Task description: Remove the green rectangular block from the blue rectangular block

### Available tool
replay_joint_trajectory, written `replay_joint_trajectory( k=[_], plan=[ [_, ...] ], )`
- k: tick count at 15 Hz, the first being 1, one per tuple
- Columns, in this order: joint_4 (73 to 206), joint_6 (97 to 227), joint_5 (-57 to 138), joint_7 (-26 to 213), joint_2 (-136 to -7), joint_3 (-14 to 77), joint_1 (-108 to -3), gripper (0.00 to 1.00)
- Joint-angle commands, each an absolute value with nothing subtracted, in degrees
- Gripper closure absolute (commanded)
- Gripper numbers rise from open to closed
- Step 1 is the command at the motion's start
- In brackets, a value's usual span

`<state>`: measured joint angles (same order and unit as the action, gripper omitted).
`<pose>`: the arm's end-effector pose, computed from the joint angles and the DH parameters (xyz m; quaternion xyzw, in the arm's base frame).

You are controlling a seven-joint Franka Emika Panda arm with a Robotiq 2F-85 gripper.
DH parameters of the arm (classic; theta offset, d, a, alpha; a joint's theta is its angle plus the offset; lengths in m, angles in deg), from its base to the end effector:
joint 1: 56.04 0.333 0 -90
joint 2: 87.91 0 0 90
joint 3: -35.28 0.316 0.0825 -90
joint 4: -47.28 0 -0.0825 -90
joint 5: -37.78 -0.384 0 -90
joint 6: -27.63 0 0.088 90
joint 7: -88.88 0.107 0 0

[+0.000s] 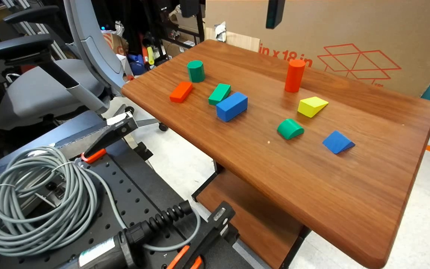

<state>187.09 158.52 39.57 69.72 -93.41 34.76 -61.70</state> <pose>0.4629 -0.0508 0.3342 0.9918 0.1235 -0.0315 0.0043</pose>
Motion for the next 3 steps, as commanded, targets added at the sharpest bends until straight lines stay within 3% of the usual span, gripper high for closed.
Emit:
replay_joint_trajectory(
  k=[1,3],
  plan=[
    [186.9,156.9,40.5,69.8,-93.4,33.4,-60.5,0.00],
    [186.8,156.2,41.0,69.7,-93.3,33.2,-60.5,0.00]
  ],
)
